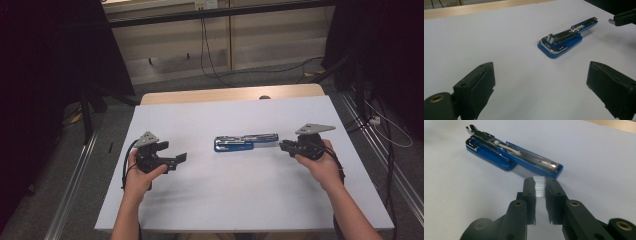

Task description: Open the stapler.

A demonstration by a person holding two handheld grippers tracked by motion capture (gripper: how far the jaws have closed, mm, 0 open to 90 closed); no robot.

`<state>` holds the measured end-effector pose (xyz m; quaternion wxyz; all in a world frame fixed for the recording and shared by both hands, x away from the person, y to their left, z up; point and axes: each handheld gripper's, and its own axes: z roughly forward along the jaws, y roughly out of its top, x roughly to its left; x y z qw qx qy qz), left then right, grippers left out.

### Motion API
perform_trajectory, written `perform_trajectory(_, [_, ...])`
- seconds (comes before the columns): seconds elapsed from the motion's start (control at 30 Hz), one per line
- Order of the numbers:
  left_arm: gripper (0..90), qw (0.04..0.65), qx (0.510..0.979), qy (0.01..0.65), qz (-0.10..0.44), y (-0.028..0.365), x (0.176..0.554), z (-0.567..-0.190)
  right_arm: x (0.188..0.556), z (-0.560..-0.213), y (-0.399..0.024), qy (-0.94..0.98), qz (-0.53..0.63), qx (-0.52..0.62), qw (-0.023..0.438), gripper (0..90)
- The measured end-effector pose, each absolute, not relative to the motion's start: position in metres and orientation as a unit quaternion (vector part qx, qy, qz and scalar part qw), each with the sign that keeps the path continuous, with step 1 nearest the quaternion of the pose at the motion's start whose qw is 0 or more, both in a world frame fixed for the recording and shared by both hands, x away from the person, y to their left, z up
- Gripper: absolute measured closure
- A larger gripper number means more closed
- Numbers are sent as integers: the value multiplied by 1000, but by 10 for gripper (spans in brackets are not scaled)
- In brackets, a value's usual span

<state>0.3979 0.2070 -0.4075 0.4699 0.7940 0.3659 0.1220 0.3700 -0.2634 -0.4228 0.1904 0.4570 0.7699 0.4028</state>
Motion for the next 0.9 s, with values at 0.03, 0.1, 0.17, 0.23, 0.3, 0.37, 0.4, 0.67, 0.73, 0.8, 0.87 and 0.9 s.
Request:
perform_trajectory(0.03, [83, 466, 797, 364, 124, 207, 397, -408, 372, -421, -263, 770, 405, 457, 188, 793])
perform_trajectory(0.1, [83, 468, 796, 365, 123, 208, 397, -408, 375, -417, -261, 770, 408, 452, 188, 793])
perform_trajectory(0.17, [83, 466, 795, 367, 124, 209, 396, -408, 380, -412, -259, 770, 413, 448, 188, 793])
perform_trajectory(0.23, [83, 469, 794, 366, 122, 209, 396, -408, 383, -408, -256, 771, 416, 444, 188, 793])
perform_trajectory(0.3, [82, 468, 794, 367, 123, 210, 397, -409, 387, -404, -253, 770, 421, 443, 187, 793])
perform_trajectory(0.37, [82, 470, 793, 370, 121, 210, 398, -409, 390, -401, -250, 770, 425, 439, 185, 793])
perform_trajectory(0.4, [82, 471, 792, 369, 120, 210, 398, -409, 391, -399, -248, 772, 426, 434, 185, 793])
perform_trajectory(0.67, [82, 476, 790, 369, 117, 209, 401, -409, 403, -388, -234, 780, 428, 417, 185, 793])
perform_trajectory(0.73, [82, 476, 789, 370, 115, 209, 402, -410, 404, -386, -232, 781, 430, 414, 184, 793])
perform_trajectory(0.8, [82, 476, 789, 371, 116, 209, 403, -410, 405, -383, -229, 782, 431, 411, 183, 793])
perform_trajectory(0.87, [82, 482, 784, 374, 114, 208, 405, -410, 407, -381, -227, 785, 430, 408, 182, 793])
perform_trajectory(0.9, [82, 483, 784, 373, 114, 206, 405, -410, 409, -379, -226, 787, 429, 404, 184, 793])
